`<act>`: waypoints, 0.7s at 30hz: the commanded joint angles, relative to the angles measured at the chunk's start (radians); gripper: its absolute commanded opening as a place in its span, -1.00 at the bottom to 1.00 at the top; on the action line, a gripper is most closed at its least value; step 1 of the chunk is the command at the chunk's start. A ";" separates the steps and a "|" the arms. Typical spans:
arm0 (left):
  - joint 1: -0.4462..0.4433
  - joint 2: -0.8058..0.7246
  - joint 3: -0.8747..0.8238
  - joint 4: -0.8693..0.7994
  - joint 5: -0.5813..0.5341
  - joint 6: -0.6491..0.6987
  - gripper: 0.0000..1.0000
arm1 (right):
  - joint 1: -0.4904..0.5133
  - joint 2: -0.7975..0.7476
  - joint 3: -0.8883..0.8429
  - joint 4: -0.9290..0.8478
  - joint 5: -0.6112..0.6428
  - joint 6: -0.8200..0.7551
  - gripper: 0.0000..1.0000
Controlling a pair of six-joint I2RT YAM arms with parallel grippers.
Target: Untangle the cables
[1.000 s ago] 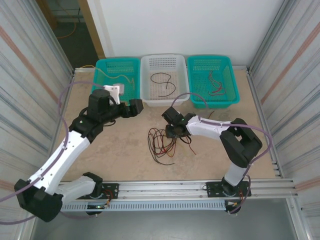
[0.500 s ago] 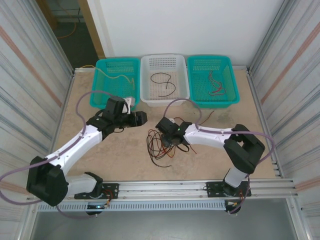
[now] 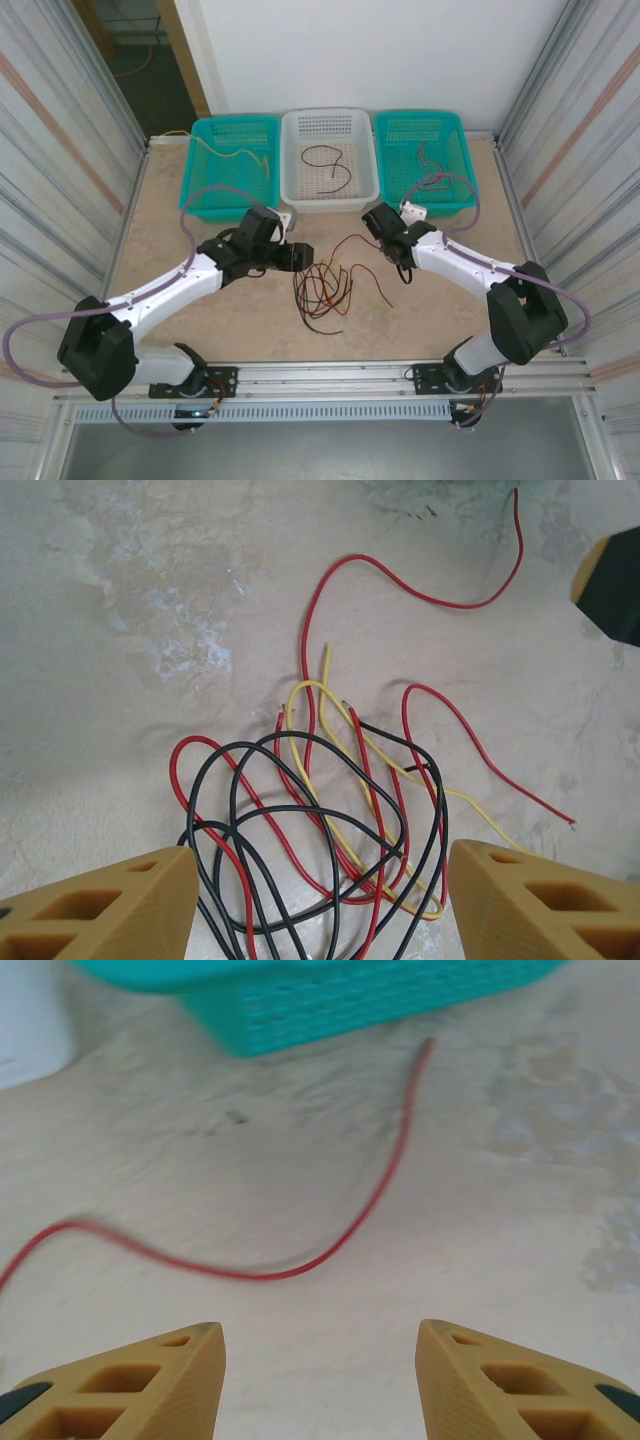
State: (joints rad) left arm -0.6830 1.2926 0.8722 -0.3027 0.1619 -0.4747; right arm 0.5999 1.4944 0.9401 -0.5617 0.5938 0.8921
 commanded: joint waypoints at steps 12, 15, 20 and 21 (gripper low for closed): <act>-0.050 -0.053 0.000 0.011 -0.080 0.033 0.33 | -0.116 0.170 -0.052 0.270 -0.097 0.080 -0.01; -0.050 -0.057 0.000 0.013 -0.081 0.034 0.33 | -0.123 0.206 -0.042 0.279 -0.106 0.088 -0.01; -0.050 -0.058 0.007 0.004 -0.081 0.043 0.32 | -0.127 0.251 -0.029 0.282 -0.123 0.082 -0.20; -0.050 -0.061 0.008 0.002 -0.082 0.044 0.32 | -0.128 0.252 -0.035 0.283 -0.127 0.085 -0.26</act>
State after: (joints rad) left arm -0.7269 1.2636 0.8726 -0.2985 0.1017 -0.4507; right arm 0.4774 1.7283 0.8867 -0.2775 0.4732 0.9497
